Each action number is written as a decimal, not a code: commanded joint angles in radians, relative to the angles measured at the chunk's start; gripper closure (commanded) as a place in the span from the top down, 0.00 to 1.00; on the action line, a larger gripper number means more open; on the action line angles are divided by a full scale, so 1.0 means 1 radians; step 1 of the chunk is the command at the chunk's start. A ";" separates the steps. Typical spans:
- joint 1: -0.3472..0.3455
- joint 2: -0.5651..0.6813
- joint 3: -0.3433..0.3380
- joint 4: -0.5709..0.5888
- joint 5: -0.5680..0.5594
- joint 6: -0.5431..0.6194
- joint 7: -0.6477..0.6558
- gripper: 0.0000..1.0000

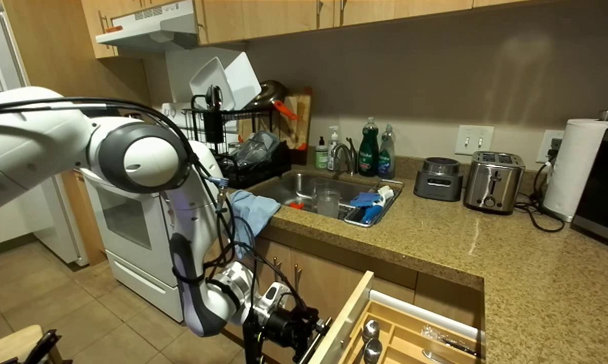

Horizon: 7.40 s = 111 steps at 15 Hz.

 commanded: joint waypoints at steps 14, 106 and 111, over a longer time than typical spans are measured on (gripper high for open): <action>-0.061 0.163 -0.051 0.205 0.024 -0.017 -0.096 1.00; -0.258 0.364 -0.129 0.532 -0.012 -0.298 -0.301 1.00; -0.338 0.365 -0.080 0.519 -0.061 -0.270 -0.424 1.00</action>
